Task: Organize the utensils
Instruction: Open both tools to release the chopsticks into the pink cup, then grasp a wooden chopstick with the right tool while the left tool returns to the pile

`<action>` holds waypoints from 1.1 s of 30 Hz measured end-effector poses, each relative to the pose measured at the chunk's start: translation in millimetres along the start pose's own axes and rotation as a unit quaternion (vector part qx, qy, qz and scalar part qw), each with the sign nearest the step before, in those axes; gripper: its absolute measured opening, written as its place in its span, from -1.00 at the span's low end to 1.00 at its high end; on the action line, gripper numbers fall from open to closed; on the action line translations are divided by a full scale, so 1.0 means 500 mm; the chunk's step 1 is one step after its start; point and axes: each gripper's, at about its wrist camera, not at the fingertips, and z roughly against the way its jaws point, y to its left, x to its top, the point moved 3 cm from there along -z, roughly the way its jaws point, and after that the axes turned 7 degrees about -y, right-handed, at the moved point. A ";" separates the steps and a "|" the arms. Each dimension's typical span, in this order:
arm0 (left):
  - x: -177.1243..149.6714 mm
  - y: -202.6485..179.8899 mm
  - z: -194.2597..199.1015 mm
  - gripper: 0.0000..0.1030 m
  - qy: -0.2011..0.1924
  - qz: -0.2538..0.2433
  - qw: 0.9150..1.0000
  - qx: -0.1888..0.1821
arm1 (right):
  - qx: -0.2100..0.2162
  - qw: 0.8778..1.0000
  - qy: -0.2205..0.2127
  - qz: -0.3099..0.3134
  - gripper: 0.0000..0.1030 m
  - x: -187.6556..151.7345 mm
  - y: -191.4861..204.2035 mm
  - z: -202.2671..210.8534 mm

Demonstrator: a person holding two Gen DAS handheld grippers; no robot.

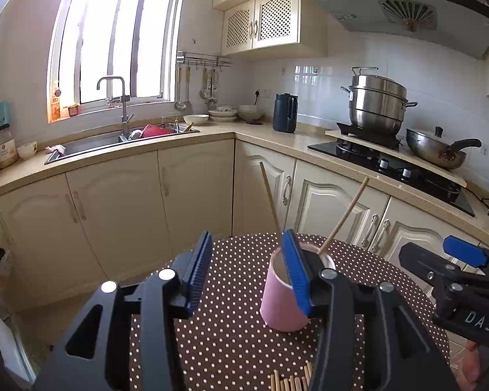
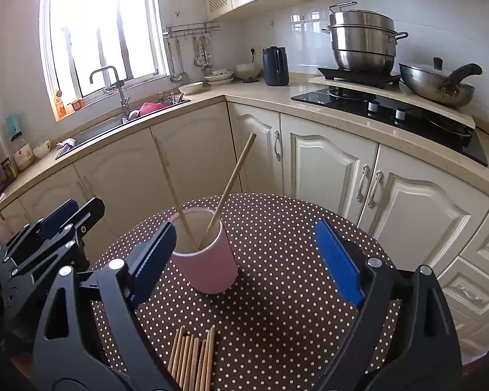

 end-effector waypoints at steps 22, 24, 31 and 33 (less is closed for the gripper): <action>-0.169 0.036 0.044 0.04 0.072 -0.007 0.997 -0.003 | -0.007 0.997 0.078 0.013 0.76 -0.175 -0.011 0.024; -0.186 0.042 0.044 0.04 0.081 -0.002 0.997 -0.003 | -0.010 0.996 0.089 0.015 0.76 -0.193 -0.011 0.017; -0.250 0.068 0.040 0.04 0.123 0.016 0.992 -0.014 | -0.016 0.989 0.149 0.016 0.76 -0.273 -0.013 -0.032; -0.263 0.075 0.041 0.04 0.131 0.016 0.991 -0.016 | -0.020 0.986 0.165 0.019 0.76 -0.289 -0.011 -0.046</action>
